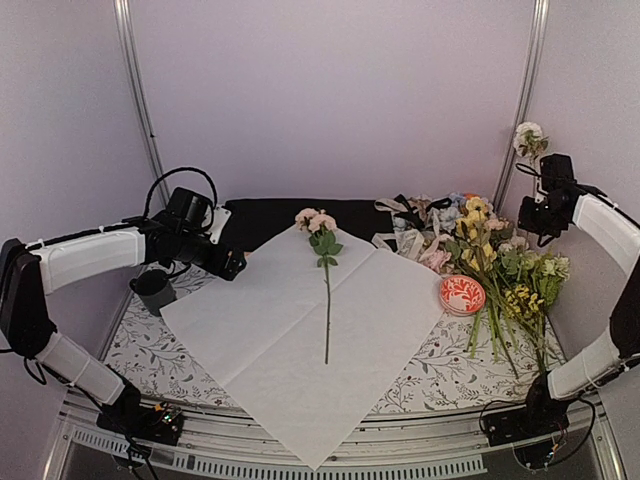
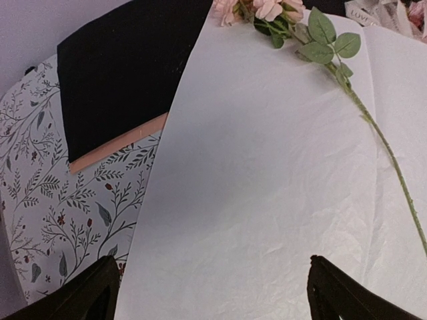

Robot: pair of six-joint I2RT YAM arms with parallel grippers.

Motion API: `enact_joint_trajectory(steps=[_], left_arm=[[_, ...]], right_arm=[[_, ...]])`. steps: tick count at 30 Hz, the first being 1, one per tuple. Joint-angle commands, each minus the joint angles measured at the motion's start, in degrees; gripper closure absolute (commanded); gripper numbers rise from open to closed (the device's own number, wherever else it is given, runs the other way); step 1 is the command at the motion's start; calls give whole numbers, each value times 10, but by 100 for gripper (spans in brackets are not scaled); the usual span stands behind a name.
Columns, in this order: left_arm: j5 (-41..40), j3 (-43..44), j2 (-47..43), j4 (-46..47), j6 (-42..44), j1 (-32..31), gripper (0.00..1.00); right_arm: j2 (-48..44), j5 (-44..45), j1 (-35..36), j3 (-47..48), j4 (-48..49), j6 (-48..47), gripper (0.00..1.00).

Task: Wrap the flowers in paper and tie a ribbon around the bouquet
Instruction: Pick up the fake flower from the corner of the board, then place the fake flower on the flattened wrapping paper.

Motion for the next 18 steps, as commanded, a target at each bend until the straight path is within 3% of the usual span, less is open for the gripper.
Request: enact_joint_trajectory(steps=[1,6,11,15,18], left_arm=[[3,-4,2,-1,4,5,1],[5,-4,1,0,3,5,1],[22,-4,-3,4,1,5,1],[60,-9,-14,20,0,5,1],[85,-16,-26,37,-2,5,1]], right_arm=[[-99,110,0,-1,119,-45,100],[-201,96,8,-67,281,-115,100],[-223,-136,38,-78,309,-132,100],[-166,-414,91,-85,336,-3,100],[-104,-427,222,-102,418,90,100]])
